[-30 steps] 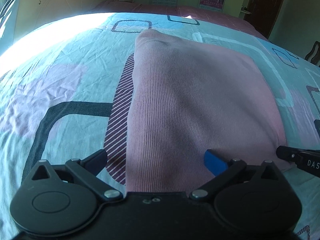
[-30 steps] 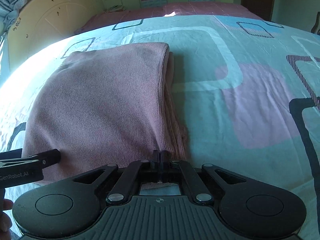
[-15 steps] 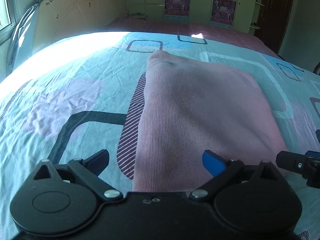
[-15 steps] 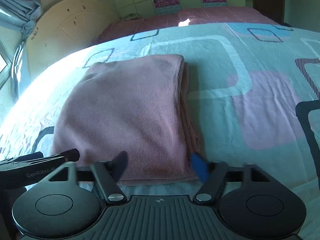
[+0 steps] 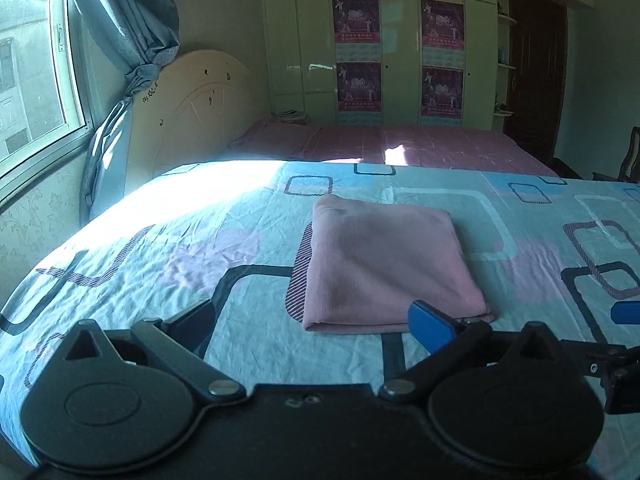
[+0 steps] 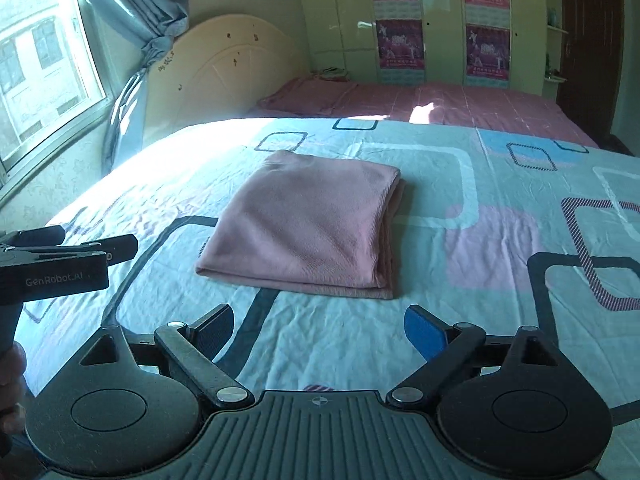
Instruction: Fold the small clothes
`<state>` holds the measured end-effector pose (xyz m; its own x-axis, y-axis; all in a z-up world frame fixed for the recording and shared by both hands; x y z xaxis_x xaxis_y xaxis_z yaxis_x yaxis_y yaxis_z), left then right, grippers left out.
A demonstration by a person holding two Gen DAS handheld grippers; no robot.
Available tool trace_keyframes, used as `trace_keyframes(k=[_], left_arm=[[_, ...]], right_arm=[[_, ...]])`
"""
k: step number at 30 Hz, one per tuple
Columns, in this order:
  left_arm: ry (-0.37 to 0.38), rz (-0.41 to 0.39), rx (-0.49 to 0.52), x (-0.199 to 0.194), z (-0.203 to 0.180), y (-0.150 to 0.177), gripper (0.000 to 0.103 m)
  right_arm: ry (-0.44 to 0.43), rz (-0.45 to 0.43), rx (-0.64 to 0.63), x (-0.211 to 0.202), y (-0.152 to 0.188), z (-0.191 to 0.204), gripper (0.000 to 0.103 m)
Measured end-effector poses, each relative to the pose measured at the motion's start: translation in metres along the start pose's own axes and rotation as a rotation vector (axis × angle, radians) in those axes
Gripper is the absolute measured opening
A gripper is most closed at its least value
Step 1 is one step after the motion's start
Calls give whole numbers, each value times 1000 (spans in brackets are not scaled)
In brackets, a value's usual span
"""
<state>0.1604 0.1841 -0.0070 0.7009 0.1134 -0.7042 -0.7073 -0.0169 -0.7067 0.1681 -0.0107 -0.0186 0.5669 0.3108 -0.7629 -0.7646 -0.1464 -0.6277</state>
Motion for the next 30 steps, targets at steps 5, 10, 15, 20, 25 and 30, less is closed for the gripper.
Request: trace_keyframes(k=[5, 10, 15, 20, 25, 30], left_arm=[[42, -18, -54, -58, -1, 22, 103], [40, -25, -27, -96, -4, 40, 103], [26, -30, -24, -117, -8, 55, 103], [22, -22, -47, -126, -7, 64, 103], [3, -35, -49, -135, -7, 70, 103], [-3, -48, -41, -141, -9, 71, 103]], right_arm=[[91, -138, 0, -74, 32, 8, 103], [74, -221, 42, -125, 58, 8, 103], [78, -262, 34, -151, 75, 15, 103], [89, -274, 39, -157, 83, 18, 103], [84, -284, 57, -161, 86, 17, 103], [84, -293, 61, -167, 89, 18, 103]])
Point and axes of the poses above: each gripper's, at about its wrist camera, not at the fingertips, and x roughly the way its jaws point, z to its left, y to its underside, the point moved 3 cm from there along x, roughly the way its jaws point, and after that the axes turned 8 degrees about z, right-handed, at the moved point
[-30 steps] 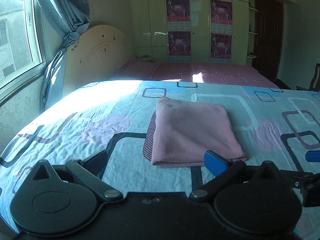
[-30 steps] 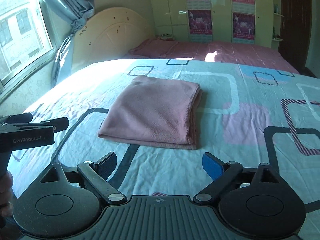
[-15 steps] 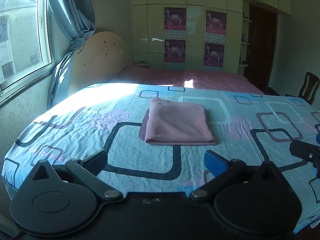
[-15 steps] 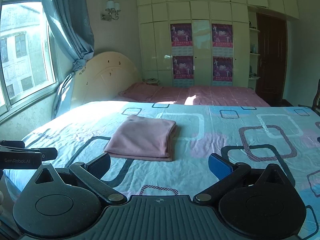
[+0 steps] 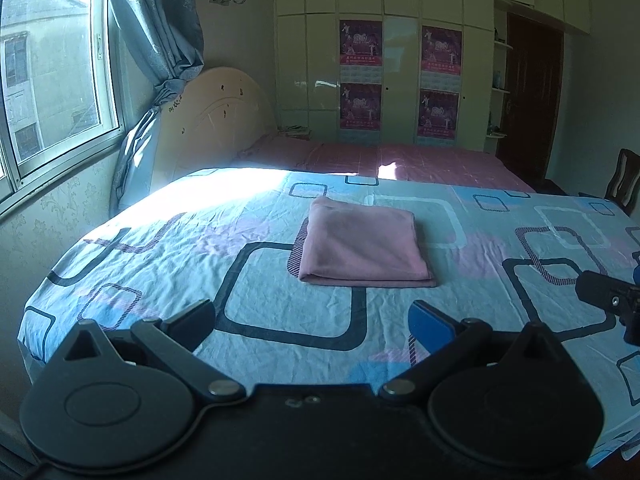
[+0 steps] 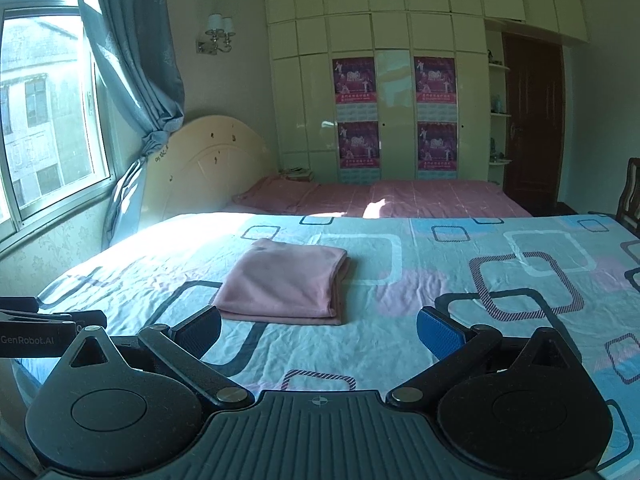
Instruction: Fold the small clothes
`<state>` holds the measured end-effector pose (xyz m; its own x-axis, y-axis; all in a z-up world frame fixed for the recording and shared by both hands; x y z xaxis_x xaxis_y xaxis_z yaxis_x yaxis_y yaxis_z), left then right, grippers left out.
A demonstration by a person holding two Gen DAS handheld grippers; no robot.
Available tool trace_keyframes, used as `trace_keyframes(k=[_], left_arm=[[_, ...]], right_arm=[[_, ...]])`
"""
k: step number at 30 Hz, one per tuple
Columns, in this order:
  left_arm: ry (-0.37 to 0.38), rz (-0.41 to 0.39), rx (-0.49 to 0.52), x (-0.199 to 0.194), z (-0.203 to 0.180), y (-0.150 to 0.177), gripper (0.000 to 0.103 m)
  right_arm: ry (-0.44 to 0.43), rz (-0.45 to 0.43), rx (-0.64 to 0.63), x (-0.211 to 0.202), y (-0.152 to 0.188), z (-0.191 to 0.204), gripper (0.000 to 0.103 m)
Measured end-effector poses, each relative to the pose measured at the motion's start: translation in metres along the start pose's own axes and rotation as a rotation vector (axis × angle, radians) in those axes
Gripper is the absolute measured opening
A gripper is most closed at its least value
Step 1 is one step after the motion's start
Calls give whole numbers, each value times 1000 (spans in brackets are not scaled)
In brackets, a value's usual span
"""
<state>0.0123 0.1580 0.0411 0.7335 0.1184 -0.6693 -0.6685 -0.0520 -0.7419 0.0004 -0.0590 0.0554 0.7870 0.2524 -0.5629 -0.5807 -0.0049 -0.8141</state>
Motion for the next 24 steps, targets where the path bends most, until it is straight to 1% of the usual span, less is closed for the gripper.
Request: trace_keyframes(k=[5, 8, 24], left_arm=[[6, -12, 5, -3, -1, -2, 103], [-4, -18, 13, -3, -2, -1, 103], [-4, -13, 6, 1, 2, -4, 103]], right_arm=[[-2, -1, 1, 0, 0, 1, 103], [-7, 0, 3, 1, 0, 2, 103], [-20, 7, 7, 9, -3, 8, 103]])
Point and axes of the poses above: each gripper's, at about its wrist camera, not at the fingertips, and x roughly the way its jaws point, z to its left, y to its underside, the point moved 3 cm from there along x, roughly the way its jaws point, and after that the axes turned 8 degrees about z, right-handed, at the moved point
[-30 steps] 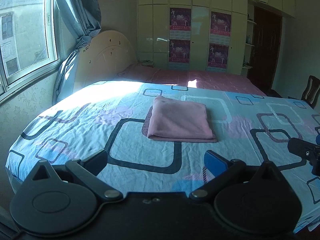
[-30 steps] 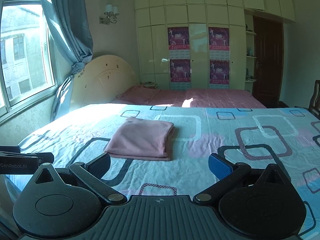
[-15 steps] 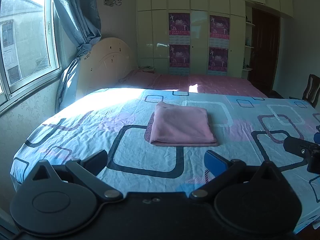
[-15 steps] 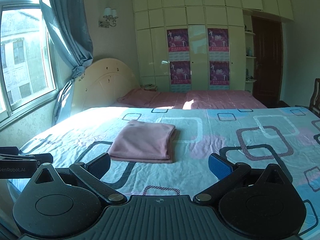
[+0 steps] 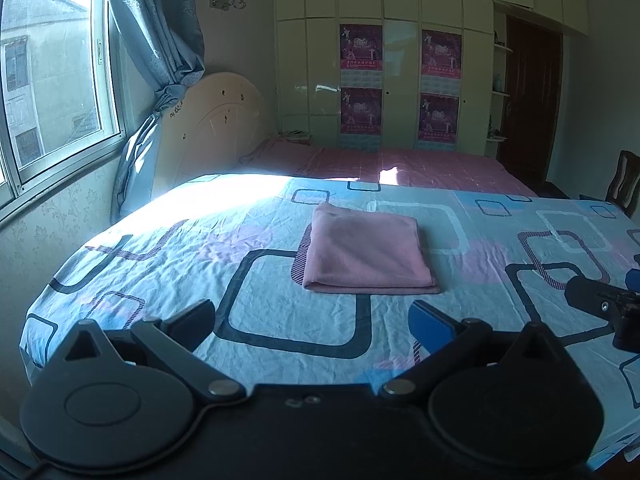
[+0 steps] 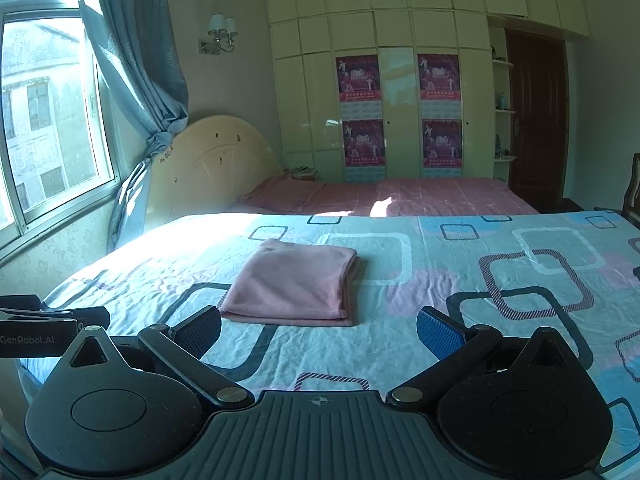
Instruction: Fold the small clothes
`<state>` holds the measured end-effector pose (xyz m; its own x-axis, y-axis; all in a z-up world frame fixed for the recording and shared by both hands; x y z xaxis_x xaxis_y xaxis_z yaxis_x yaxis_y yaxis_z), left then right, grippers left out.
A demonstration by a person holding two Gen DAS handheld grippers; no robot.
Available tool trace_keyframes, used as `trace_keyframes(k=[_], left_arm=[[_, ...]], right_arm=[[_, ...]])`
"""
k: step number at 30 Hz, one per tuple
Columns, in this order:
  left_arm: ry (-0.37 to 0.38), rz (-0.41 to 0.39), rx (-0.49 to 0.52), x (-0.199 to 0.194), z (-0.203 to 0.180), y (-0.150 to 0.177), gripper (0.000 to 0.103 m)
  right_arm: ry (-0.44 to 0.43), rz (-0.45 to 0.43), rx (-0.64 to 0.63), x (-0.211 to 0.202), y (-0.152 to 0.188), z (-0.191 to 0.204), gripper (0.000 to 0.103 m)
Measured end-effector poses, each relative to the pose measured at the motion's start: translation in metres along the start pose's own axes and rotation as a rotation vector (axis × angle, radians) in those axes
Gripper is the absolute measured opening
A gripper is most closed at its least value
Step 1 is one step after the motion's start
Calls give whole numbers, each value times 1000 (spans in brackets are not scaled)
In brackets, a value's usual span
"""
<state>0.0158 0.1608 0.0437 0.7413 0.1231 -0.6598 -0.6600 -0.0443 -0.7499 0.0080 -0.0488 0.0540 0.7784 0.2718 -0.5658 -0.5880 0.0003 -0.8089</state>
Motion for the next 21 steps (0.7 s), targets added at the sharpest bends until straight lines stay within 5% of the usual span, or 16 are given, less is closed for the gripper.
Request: trace_keyframes(k=[21], left_arm=[[21, 26, -5, 12, 2, -3, 103]], right_arm=[[-5, 18, 2, 9, 3, 2, 103]])
Point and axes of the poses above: each gripper's, at about its wrist camera, not at the fingertips, and x roughly the way its jaws point, z to its left, y to its underside, the point moved 3 cm from there along x, roughly the way its jaws point, and after that the axes turned 8 degrees about z, right-handed, at the moved point
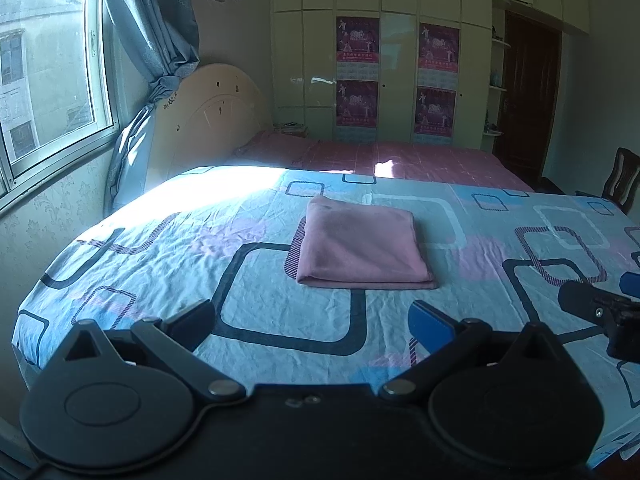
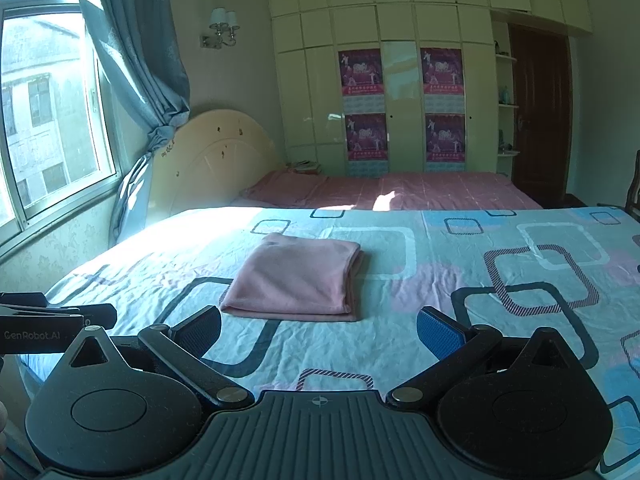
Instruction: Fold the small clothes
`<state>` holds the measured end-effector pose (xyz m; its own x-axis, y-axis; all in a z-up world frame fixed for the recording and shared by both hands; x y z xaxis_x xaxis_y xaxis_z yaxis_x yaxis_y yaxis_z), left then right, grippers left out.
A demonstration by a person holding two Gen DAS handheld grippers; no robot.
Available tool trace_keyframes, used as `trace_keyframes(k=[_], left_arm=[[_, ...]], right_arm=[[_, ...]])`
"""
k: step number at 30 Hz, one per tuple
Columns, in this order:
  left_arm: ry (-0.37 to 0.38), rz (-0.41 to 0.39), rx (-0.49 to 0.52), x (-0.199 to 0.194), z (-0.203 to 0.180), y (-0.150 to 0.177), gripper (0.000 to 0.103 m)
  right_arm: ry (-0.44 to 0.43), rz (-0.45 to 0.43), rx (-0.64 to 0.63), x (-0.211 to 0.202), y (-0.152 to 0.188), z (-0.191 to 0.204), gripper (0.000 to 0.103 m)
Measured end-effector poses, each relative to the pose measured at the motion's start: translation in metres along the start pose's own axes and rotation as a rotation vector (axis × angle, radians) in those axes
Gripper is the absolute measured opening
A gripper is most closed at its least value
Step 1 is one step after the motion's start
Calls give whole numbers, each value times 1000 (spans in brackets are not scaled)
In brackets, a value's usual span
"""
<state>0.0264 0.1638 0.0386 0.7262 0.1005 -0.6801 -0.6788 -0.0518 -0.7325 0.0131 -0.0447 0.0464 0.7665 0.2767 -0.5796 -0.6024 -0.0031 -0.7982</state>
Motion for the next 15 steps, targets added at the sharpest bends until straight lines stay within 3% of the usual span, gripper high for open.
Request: trace_keyframes(k=[15], left_arm=[[5, 1, 14, 7, -4, -6, 103]], right_arm=[[1, 7, 6, 7, -4, -1, 103]])
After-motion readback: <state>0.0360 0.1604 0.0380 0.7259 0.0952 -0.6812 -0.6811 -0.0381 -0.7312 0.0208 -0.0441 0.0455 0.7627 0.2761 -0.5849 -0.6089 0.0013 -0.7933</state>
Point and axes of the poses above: each gripper's, at about its wrist camera, not at the fingertips, and x roughly the way its jaws point, z to its left, y to its underside, the point moved 3 cm from there along x, roughly the way its jaws point, and after that the axes turned 8 degrees about z, right-handed, at the moved point
